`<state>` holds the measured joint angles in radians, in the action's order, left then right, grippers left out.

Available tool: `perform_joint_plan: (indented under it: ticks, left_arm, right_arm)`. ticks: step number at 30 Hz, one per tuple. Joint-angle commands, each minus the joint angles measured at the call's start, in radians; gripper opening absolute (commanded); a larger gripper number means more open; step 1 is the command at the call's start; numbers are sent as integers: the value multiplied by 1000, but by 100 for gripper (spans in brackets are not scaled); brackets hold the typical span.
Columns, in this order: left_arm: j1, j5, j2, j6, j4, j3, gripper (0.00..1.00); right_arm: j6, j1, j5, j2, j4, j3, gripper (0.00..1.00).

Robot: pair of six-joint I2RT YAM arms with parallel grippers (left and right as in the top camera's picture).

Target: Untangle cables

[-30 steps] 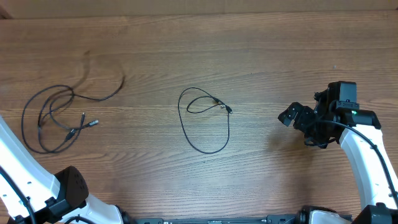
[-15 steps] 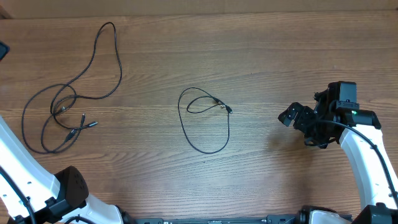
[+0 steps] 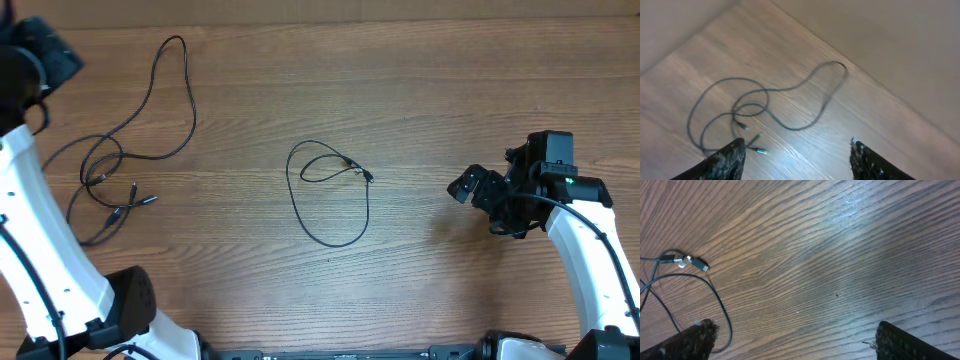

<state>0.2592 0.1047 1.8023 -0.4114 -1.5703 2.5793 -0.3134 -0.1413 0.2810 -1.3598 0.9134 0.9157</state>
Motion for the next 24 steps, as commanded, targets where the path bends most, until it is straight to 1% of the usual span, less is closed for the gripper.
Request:
perform_joint_plan:
  ticks: [1, 3, 5, 6, 7, 9, 11, 17, 24]
  left_arm:
    - [-77, -31, 10, 95, 10, 8, 68]
    - [-123, -71, 10, 145, 12, 8, 70]
    - [-166, -117, 11, 196, 11, 8, 78]
    - [-188, -140, 15, 220, 11, 7, 84]
    - [-206, -160, 18, 241, 10, 7, 86]
    - [-249, -204, 32, 298, 3, 6, 87]
    - [-285, -226, 49, 327, -5, 3, 87]
    - [-365, -230, 123, 326, -40, -7, 93]
    - [-477, -236, 246, 318, -69, -7, 94]
  right_arm:
    - [5, 8, 2, -5, -3, 0, 100]
    - [5, 8, 2, -5, -3, 0, 100]
    - [5, 8, 2, -5, -4, 0, 100]
    - [5, 8, 2, -5, -4, 0, 100]
    - [5, 8, 2, -5, -4, 0, 100]
    - [5, 8, 2, -5, -4, 0, 100]
    - [5, 8, 2, -5, -5, 0, 100]
    - [5, 8, 2, -5, -5, 0, 100]
    - [5, 8, 2, -5, -10, 0, 100]
